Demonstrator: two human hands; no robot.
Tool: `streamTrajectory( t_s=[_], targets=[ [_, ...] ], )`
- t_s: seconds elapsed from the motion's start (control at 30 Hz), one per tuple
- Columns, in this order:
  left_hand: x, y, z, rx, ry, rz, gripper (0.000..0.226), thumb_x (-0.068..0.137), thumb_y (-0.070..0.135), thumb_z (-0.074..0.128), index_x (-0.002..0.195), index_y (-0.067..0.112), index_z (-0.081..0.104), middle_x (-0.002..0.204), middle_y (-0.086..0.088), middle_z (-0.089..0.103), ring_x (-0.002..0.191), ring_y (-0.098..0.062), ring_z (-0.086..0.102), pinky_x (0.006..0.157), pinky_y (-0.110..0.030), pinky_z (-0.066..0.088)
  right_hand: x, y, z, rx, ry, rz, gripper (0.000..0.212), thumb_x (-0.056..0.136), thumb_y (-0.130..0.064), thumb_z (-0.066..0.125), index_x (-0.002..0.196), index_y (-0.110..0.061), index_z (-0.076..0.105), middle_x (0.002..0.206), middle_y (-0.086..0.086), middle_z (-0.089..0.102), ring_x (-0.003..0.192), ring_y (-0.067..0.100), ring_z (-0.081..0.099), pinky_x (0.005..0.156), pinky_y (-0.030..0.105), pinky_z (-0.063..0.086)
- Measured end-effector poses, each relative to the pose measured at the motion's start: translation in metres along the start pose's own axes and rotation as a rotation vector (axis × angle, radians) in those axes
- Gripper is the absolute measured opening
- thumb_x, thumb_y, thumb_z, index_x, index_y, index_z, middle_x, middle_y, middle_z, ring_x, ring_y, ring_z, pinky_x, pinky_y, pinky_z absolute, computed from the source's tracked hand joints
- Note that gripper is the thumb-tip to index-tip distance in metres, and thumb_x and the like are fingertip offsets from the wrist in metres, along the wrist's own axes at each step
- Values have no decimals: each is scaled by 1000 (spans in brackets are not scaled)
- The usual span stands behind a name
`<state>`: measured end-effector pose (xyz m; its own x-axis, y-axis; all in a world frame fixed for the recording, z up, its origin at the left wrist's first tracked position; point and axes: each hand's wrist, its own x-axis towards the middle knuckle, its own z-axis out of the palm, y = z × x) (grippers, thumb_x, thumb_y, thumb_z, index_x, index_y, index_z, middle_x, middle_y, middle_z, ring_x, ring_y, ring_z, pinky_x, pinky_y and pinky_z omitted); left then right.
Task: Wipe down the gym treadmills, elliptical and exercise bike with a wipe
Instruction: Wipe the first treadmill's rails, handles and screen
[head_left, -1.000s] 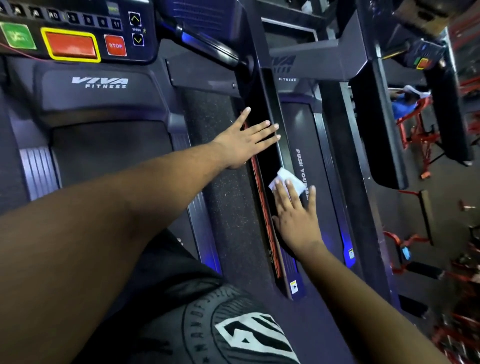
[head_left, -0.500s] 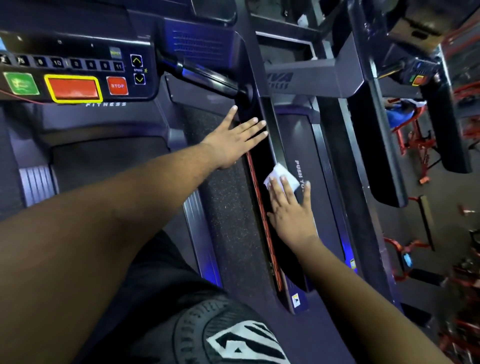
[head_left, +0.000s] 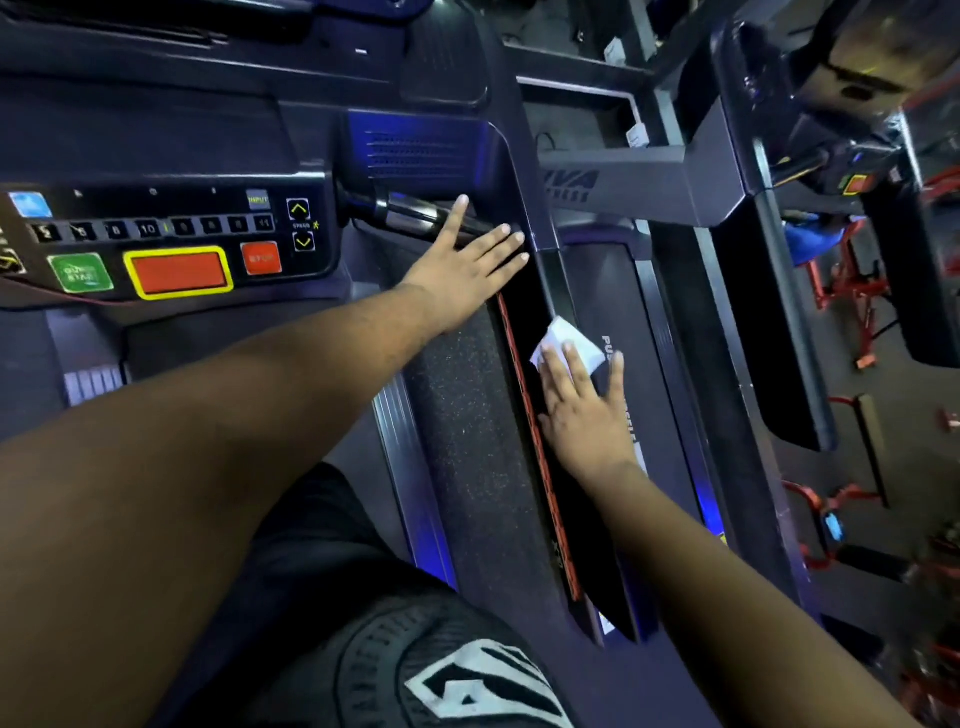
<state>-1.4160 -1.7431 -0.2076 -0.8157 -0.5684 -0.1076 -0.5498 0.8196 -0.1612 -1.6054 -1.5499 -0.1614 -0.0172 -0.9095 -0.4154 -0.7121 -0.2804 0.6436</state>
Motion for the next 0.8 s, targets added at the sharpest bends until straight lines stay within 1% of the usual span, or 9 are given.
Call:
streamTrajectory(
  t_s=[0.07,0.13,0.2,0.27,0.37,0.47,0.53,0.6,0.8],
  targets=[
    [3,-9,2,-7,-7,-4,94,97,13,55,161,16,-13,170,-10,-13,158,-25,-6,110,-81,-4,-14,-5,6,-3,-58,-60,69,106,-33,33,159,-2,1,168,15,-12,153,35,-22,111,79,-4],
    [5,-17,3,11,-12,5,97,96,12,58,161,16,-14,170,-10,-13,158,-25,-6,110,-81,-6,-12,-13,7,-69,-127,-167,62,107,-29,28,160,-5,6,166,20,-15,151,37,-25,105,82,-15],
    [9,-23,1,30,-18,27,99,96,13,60,161,15,-15,170,-9,-14,158,-24,-5,110,-81,-7,11,-19,-1,-109,-144,-211,60,107,-30,29,161,-6,14,166,22,-12,153,36,-20,98,81,-26],
    [13,-28,-2,31,-40,42,98,97,15,59,160,15,-16,170,-9,-14,158,-24,-4,111,-81,-5,42,-23,-11,-191,-162,-230,61,106,-34,33,160,-9,20,167,23,-7,153,37,-21,97,82,-25],
    [19,-34,-4,25,-68,75,101,97,18,62,160,16,-18,170,-9,-16,158,-24,-3,113,-80,1,85,-18,-31,-269,-170,-237,63,106,-39,32,161,-10,18,168,21,-5,151,37,-25,100,83,-22],
    [22,-36,-7,45,-85,108,100,99,19,61,159,15,-18,169,-10,-18,158,-25,-4,113,-79,4,106,-2,-43,-181,-108,-171,60,108,-38,26,160,-10,15,169,14,-6,153,32,-22,104,79,-20],
    [23,-38,-13,26,-101,122,90,103,19,52,160,14,-17,169,-10,-19,158,-25,-4,113,-79,8,100,8,-41,-61,-25,-75,64,107,-40,31,161,-9,11,170,9,-5,155,29,-18,110,78,-13],
    [24,-38,-16,5,-112,133,86,104,17,49,160,14,-17,169,-10,-19,158,-26,-5,113,-78,10,81,10,-34,107,26,30,72,103,-40,41,161,-9,13,170,7,-1,156,28,-10,114,76,-3],
    [23,-39,-23,-26,-123,128,93,100,15,51,159,14,-20,169,-11,-19,158,-26,-8,112,-80,5,26,-4,-6,400,-13,35,88,93,-40,62,159,-6,15,170,8,3,157,29,0,117,67,19]
  ],
)
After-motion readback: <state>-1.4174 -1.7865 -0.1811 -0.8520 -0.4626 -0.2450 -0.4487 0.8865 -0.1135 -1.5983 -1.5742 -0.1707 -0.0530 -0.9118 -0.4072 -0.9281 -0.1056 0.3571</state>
